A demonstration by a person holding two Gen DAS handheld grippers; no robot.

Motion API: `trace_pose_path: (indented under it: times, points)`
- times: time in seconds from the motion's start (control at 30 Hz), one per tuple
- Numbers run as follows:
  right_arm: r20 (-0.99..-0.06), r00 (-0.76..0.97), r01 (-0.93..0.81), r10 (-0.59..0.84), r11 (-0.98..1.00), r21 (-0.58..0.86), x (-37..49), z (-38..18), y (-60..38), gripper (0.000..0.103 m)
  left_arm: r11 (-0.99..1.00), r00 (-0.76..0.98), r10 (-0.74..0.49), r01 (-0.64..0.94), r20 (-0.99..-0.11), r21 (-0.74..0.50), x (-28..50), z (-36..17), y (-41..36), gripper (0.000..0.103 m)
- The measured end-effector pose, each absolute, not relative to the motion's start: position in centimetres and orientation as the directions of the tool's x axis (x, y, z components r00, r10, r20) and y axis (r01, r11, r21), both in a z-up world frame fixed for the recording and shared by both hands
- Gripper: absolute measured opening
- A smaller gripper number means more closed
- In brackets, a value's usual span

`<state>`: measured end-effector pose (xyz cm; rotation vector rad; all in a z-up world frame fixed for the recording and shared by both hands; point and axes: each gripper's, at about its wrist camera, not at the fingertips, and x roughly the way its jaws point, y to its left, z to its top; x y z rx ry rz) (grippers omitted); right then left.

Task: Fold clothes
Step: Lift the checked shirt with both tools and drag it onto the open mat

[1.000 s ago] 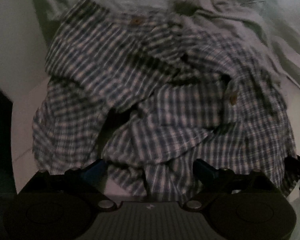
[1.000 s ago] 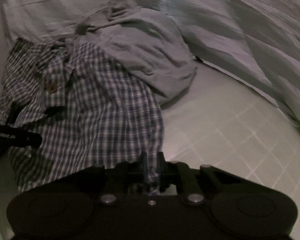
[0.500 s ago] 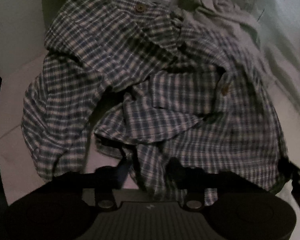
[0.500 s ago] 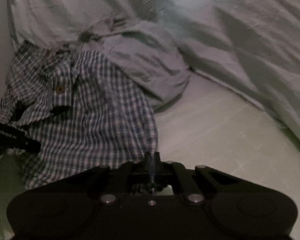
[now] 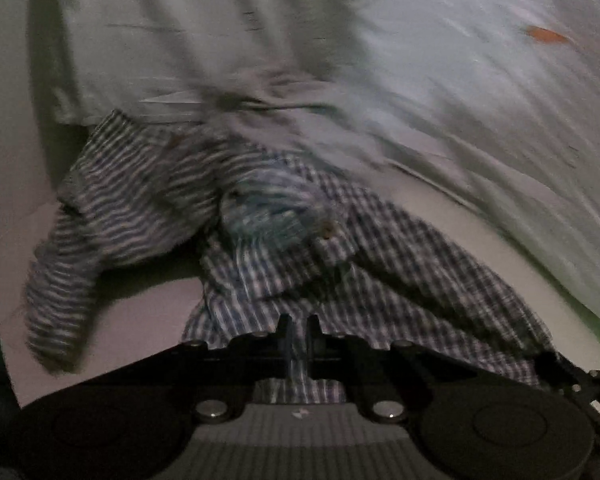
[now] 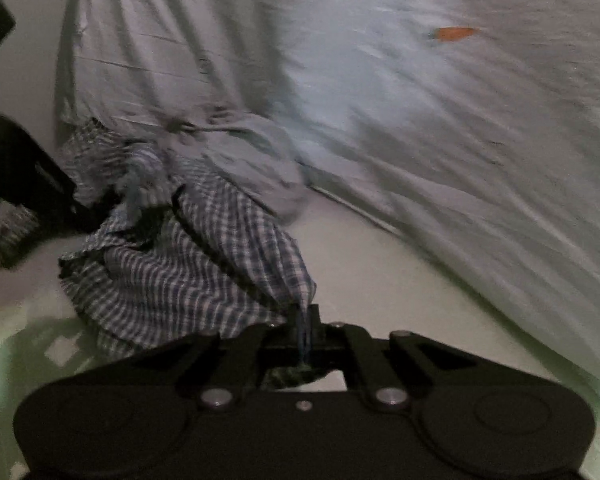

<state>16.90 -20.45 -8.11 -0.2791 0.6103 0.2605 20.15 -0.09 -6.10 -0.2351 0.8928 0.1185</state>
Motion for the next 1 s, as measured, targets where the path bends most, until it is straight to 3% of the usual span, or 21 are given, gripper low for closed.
trace_pose_path:
  times: [0.3, 0.53, 0.77, 0.83, 0.9, 1.0]
  points:
    - [-0.595, 0.769, 0.089, -0.233, 0.961, -0.261, 2.0, -7.3, -36.6, 0.001, 0.969, 0.569, -0.232, 0.063, -0.789, -0.239, 11.3, -6.7, -14.4, 0.007]
    - [-0.616, 0.535, 0.422, -0.578, 0.815, -0.398, -10.3, -8.8, -50.2, 0.001, 0.922, 0.456, -0.381, 0.256, -0.804, -0.292, 2.8, -8.1, -24.4, 0.011]
    - [-0.663, 0.421, 0.603, -0.619, 0.737, -0.306, -17.4, -9.2, -56.3, 0.006, 0.937, 0.487, -0.349, 0.197, -0.800, -0.289, -1.6, -8.0, -24.1, 0.018]
    - [-0.655, 0.425, 0.630, -0.624, 0.724, -0.281, -17.8, -8.9, -55.9, 0.012, 0.947, 0.503, -0.322, 0.159, -0.802, -0.280, -2.2, -8.0, -23.0, 0.026]
    - [-0.643, 0.435, 0.652, -0.631, 0.713, -0.258, -17.5, -8.5, -55.1, 0.029, 0.955, 0.514, -0.292, 0.121, -0.806, -0.269, -1.8, -8.2, -21.8, 0.033]
    - [-0.618, 0.471, 0.660, -0.630, 0.716, -0.227, -17.7, -7.8, -54.0, 0.048, 0.966, 0.521, -0.247, 0.070, -0.817, -0.248, -1.9, -8.4, -19.7, 0.055]
